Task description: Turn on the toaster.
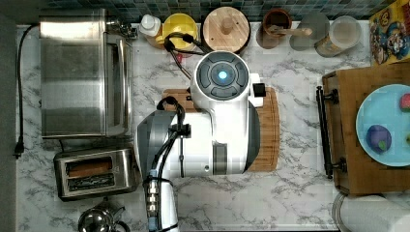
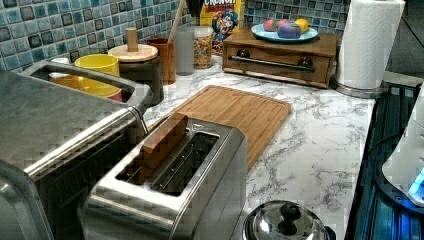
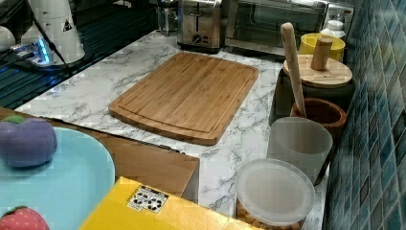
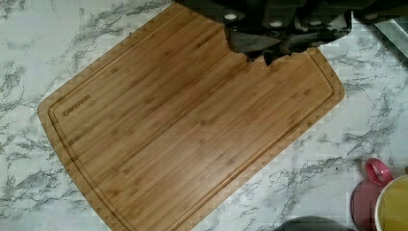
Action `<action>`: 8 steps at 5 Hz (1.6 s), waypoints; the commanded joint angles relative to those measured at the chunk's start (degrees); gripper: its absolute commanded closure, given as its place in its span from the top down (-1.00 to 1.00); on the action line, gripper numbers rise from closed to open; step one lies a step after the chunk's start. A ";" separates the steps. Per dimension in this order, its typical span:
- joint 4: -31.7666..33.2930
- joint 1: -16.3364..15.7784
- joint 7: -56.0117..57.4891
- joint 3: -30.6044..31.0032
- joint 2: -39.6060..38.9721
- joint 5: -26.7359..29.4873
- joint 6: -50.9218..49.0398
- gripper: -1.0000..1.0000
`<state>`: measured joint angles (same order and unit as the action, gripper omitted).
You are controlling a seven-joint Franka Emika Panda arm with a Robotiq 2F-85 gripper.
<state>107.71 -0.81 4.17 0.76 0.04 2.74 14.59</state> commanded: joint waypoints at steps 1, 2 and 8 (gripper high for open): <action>5.29 0.51 5.11 2.63 4.28 0.02 4.54 -1.00; 9.86 -2.62 12.73 3.11 7.18 1.15 7.98 -1.00; 27.00 -10.28 37.44 8.81 17.04 16.31 10.53 -1.00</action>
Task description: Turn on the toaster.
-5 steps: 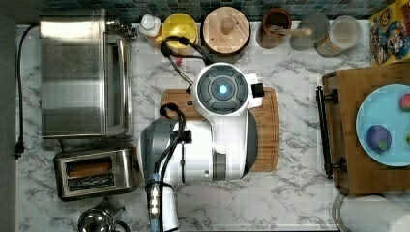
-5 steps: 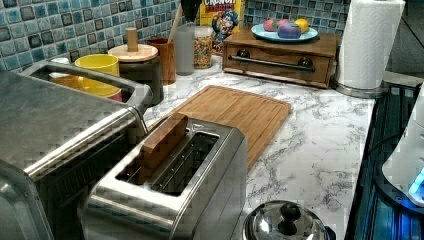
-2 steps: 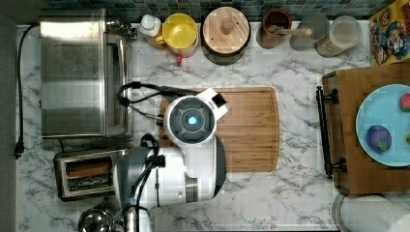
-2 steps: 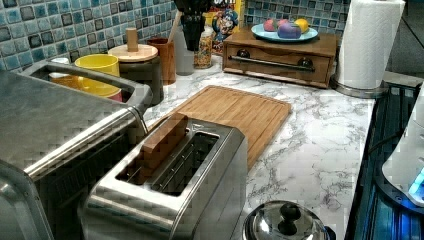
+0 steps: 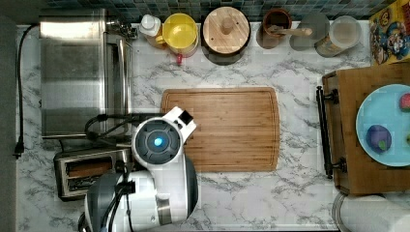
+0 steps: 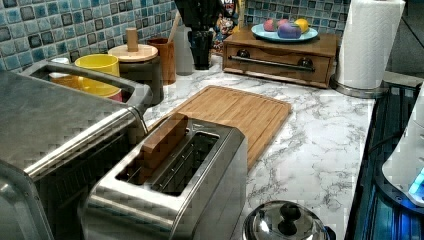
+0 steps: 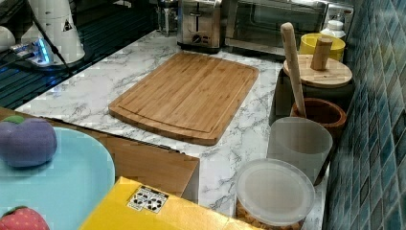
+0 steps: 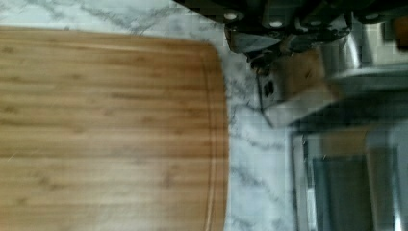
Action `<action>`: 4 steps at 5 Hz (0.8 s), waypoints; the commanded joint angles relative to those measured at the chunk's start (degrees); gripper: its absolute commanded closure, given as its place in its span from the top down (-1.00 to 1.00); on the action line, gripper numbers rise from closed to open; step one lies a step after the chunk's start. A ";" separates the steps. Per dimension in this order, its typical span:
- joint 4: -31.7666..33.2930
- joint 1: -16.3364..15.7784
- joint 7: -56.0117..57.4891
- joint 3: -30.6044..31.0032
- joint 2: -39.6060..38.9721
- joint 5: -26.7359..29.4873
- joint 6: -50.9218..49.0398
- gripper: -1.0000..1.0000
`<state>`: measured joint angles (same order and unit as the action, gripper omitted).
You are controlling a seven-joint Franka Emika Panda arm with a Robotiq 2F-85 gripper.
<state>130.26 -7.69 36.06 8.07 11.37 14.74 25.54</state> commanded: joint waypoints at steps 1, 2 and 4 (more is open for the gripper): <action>6.87 -4.62 6.07 2.72 6.08 5.10 2.32 -1.00; 7.34 -3.98 4.70 4.11 3.90 4.42 4.37 -1.00; 8.43 -3.42 2.11 3.19 1.59 5.24 7.97 -1.00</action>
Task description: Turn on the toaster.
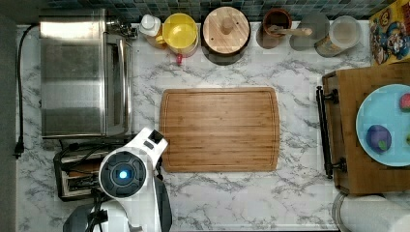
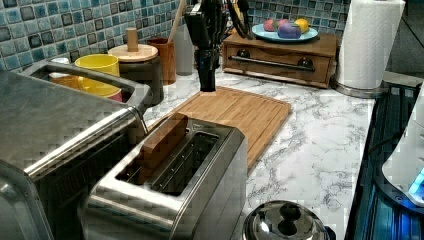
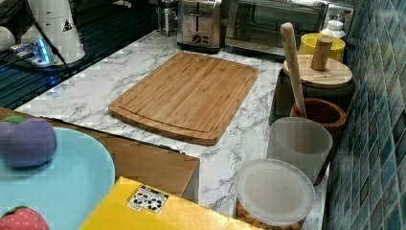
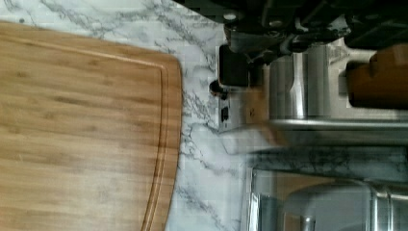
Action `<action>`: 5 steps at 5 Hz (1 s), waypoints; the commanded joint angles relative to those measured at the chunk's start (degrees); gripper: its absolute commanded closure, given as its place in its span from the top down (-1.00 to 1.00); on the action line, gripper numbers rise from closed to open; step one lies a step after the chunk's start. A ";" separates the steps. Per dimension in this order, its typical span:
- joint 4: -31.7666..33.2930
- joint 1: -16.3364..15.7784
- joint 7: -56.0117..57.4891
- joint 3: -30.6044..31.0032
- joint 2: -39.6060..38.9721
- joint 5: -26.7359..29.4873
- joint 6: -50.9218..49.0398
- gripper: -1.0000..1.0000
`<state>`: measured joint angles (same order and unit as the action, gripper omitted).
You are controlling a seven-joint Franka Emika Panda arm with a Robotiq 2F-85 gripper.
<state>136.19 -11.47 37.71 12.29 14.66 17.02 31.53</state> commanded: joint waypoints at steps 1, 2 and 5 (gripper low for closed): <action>1.97 0.02 2.66 -0.87 -3.11 4.31 1.69 -1.00; 0.31 -0.42 3.23 -0.16 -5.60 5.04 0.90 -1.00; -0.62 -0.02 -1.10 0.85 -10.45 0.99 2.69 -1.00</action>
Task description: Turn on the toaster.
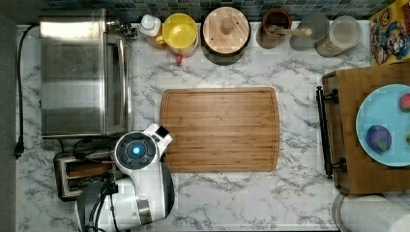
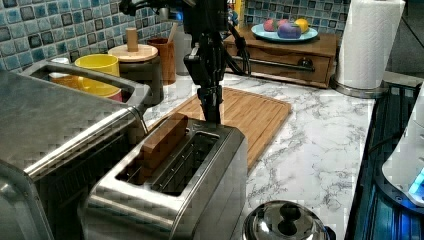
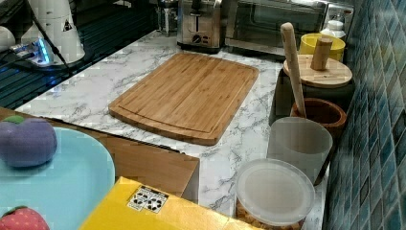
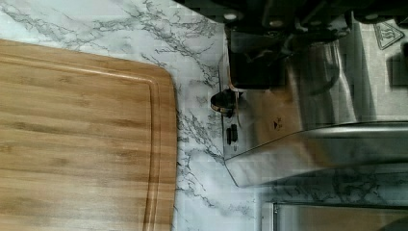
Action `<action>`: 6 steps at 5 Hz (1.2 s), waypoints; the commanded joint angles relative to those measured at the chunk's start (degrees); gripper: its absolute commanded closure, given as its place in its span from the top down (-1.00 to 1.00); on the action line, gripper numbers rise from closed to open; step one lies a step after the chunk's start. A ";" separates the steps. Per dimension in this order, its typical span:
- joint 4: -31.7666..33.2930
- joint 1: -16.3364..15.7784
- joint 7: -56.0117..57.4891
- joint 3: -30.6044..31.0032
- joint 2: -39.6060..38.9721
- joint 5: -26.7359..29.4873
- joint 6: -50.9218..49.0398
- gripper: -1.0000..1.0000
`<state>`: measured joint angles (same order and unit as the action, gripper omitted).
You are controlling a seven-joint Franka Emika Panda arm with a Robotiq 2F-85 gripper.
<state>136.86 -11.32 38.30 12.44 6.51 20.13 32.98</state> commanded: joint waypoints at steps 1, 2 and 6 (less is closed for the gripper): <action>-1.01 -0.04 -2.12 0.54 -3.73 -2.63 1.28 -1.00; -0.89 -0.28 -2.38 0.54 -4.97 -2.90 0.00 -1.00; 13.39 0.25 -2.03 -0.89 -18.50 -2.59 11.06 -1.00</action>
<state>136.41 -11.36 37.88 12.25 -2.25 19.30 38.83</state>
